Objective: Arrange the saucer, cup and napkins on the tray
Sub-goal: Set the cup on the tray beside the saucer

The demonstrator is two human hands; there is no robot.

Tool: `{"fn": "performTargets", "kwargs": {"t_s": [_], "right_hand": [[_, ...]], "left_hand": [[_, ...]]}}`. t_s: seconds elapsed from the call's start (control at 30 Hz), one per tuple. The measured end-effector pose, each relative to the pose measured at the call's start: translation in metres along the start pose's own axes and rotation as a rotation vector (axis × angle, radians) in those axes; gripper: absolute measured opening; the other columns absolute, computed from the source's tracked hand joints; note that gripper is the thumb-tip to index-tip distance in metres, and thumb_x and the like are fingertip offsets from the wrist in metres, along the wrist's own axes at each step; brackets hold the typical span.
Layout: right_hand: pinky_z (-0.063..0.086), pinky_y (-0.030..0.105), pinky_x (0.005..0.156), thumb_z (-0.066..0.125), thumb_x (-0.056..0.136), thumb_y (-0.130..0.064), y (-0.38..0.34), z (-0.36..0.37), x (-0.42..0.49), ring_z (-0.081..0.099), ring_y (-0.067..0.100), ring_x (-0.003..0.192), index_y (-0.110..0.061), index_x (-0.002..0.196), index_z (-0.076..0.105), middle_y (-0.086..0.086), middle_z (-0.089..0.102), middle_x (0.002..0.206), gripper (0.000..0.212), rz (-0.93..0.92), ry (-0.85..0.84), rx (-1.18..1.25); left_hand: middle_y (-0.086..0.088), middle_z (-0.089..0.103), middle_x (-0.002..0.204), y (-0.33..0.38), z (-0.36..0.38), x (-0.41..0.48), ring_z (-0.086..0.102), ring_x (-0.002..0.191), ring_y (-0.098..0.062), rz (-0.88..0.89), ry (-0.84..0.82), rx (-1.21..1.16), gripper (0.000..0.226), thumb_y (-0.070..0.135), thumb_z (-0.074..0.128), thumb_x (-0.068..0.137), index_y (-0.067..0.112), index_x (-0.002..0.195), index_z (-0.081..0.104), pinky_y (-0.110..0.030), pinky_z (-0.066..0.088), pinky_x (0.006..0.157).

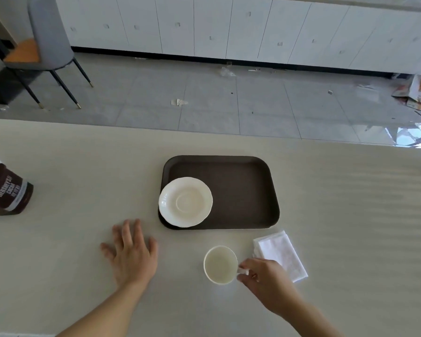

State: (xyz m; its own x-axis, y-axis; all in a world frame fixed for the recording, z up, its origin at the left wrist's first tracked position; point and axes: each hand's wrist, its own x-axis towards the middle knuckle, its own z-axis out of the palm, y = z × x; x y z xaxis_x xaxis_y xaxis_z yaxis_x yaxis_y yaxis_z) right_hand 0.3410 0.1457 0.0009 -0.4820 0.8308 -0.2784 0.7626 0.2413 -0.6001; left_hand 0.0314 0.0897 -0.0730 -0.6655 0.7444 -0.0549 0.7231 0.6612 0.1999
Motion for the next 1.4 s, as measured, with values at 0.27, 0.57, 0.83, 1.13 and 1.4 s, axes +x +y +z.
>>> {"fn": "performTargets", "kwargs": {"t_s": [0.27, 0.57, 0.83, 1.13, 1.4], "right_hand": [[0.042, 0.019, 0.057, 0.081, 0.08, -0.02, 0.002, 0.004, 0.005, 0.048, 0.0, 0.055, -0.026, 0.091, 0.079, -0.019, 0.053, 0.059, 0.013, -0.042, 0.165, 0.106], [0.051, 0.015, 0.07, 0.078, 0.083, -0.018, -0.005, -0.018, 0.031, 0.068, 0.004, 0.077, -0.029, 0.093, 0.08, -0.017, 0.076, 0.081, 0.015, -0.03, 0.299, 0.236], [0.047, 0.006, 0.062, 0.076, 0.085, -0.022, -0.003, -0.035, 0.077, 0.064, -0.003, 0.079, -0.026, 0.095, 0.079, -0.017, 0.071, 0.08, 0.011, 0.061, 0.4, 0.265], [0.046, 0.011, 0.066, 0.073, 0.088, -0.024, 0.005, -0.031, 0.127, 0.062, 0.003, 0.075, -0.022, 0.099, 0.079, -0.021, 0.067, 0.078, 0.013, 0.174, 0.4, 0.294], [0.046, 0.014, 0.065, 0.07, 0.089, -0.022, 0.012, -0.023, 0.133, 0.061, 0.006, 0.076, -0.021, 0.101, 0.078, -0.012, 0.07, 0.084, 0.014, 0.212, 0.397, 0.311]], "left_hand": [[-0.011, 0.033, 0.154, -0.001, 0.001, 0.001, 0.017, 0.149, -0.033, -0.013, -0.013, -0.013, 0.067, 0.044, 0.031, 0.085, 0.016, 0.144, 0.041, -0.065, 0.01, 0.115], [-0.01, 0.033, 0.154, -0.002, 0.004, 0.002, 0.017, 0.149, -0.033, -0.008, -0.003, -0.006, 0.067, 0.045, 0.031, 0.085, 0.016, 0.145, 0.04, -0.065, 0.011, 0.115], [-0.009, 0.03, 0.157, -0.002, 0.004, 0.002, 0.015, 0.15, -0.031, -0.022, -0.027, 0.013, 0.069, 0.047, 0.03, 0.085, 0.016, 0.147, 0.037, -0.064, 0.009, 0.116], [-0.009, 0.031, 0.157, -0.002, 0.001, 0.002, 0.015, 0.15, -0.031, -0.021, -0.032, 0.022, 0.07, 0.048, 0.028, 0.085, 0.016, 0.146, 0.039, -0.063, 0.009, 0.116], [-0.01, 0.034, 0.155, 0.001, -0.003, 0.001, 0.019, 0.149, -0.033, -0.012, -0.023, 0.01, 0.071, 0.048, 0.028, 0.084, 0.015, 0.145, 0.042, -0.064, 0.012, 0.115]]}}
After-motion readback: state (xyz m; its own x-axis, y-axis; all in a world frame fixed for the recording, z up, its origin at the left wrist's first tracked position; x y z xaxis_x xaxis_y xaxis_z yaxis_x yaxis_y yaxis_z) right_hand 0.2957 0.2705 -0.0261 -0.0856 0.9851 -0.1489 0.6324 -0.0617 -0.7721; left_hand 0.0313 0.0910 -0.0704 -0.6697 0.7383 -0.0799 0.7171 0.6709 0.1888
